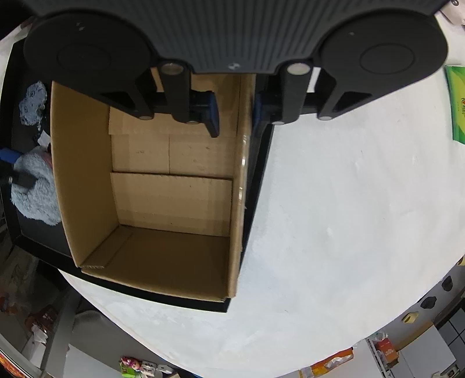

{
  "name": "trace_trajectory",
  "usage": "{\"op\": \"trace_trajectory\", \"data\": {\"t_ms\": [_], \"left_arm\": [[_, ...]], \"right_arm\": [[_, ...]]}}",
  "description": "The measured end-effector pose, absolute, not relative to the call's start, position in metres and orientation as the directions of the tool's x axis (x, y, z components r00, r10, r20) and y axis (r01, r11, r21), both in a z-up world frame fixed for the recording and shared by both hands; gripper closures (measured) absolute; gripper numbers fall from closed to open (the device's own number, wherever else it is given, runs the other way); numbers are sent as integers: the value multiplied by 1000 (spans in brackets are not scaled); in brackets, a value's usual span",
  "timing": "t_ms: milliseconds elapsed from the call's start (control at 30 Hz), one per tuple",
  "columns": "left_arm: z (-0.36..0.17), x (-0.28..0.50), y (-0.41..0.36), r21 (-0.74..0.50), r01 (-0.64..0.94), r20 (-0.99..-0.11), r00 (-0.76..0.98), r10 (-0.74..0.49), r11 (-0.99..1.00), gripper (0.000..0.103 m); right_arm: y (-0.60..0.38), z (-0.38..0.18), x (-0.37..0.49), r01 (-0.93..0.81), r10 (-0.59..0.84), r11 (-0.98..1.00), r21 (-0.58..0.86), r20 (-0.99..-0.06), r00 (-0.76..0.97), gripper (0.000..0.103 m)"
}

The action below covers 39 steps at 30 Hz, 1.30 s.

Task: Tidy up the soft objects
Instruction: 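Move the right gripper to the grey fluffy plush and close on it, then lift the grey plush with the right gripper and carry it over the box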

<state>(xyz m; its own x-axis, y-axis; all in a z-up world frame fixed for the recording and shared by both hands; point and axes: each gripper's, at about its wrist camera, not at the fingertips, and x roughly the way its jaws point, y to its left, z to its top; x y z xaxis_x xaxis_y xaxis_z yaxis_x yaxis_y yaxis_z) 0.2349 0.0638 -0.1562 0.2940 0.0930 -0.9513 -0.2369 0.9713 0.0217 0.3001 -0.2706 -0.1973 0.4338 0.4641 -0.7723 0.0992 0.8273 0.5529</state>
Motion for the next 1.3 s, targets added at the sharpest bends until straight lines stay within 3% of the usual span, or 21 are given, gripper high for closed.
{"op": "trace_trajectory", "data": {"t_ms": [133, 1300], "left_arm": [[-155, 235, 74, -3, -253, -947, 311, 78, 967, 94], [-147, 211, 69, -30, -172, -935, 352, 33, 985, 94]], "right_arm": [[-276, -195, 292, 105, 475, 818, 565, -767, 431, 58], [-245, -117, 246, 0, 386, 889, 459, -747, 542, 60]]}}
